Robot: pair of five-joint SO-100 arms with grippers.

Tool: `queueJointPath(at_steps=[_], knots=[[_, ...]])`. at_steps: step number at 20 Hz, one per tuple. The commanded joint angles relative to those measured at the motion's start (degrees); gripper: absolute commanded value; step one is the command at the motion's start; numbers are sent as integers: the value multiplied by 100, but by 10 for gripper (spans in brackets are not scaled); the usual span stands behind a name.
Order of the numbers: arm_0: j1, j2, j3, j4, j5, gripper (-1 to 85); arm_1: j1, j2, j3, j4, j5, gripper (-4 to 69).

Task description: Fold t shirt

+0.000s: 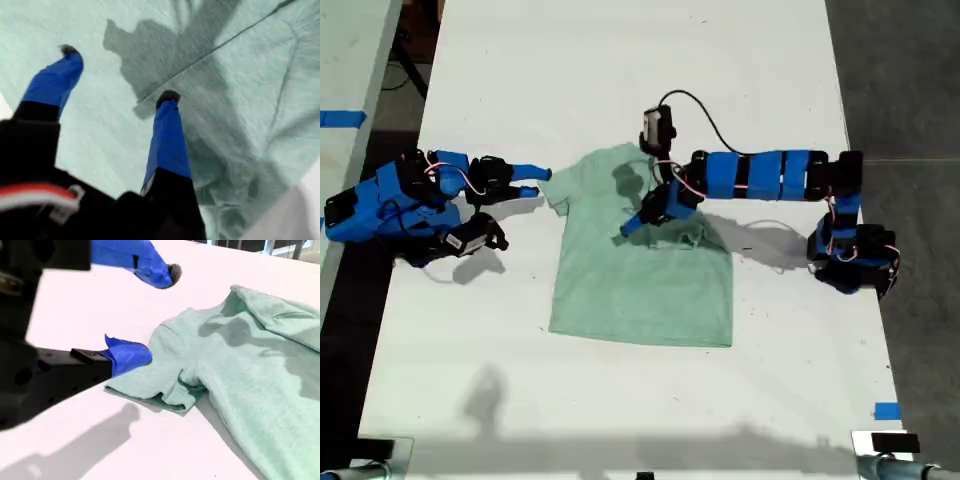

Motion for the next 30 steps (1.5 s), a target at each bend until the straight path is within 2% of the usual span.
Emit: queueJointPath(at_steps=[1, 3, 4, 7, 9, 11, 13, 15, 16, 18, 24, 25, 30], knots=[[97, 26, 237, 9, 62, 203, 475, 1450, 149, 554, -264, 337], [79, 26, 237, 9, 62, 203, 809, 2742, 1213, 615, -369, 309], [70, 26, 237, 9, 62, 203, 932, 3445, 1846, 606, -369, 268], [62, 26, 237, 9, 62, 203, 1169, 6179, 4456, 176, -281, 8], [70, 26, 237, 9, 62, 203, 1107, 8701, 6645, -185, -343, 9], [9, 26, 237, 9, 132, 201, 562, 11320, 8640, -422, -378, 9], [-44, 26, 237, 9, 158, 124, 352, 12779, 9861, 308, -97, 10], [9, 26, 237, 0, 360, 39, 404, 12744, 10846, 360, -88, 10], [35, 35, 237, 0, 457, 35, 712, 12727, 10846, 606, 308, 10], [70, 35, 237, -9, 457, 36, 914, 12735, 10793, 747, 483, 10], [246, 44, 246, -70, 229, 23, 510, 12735, 10793, 747, 668, 11], [255, 44, 246, -114, 220, -3, 510, 12735, 10793, 747, 677, 11], [264, 18, 246, 9, 158, -3, 510, 12735, 10793, 747, 712, 11]])
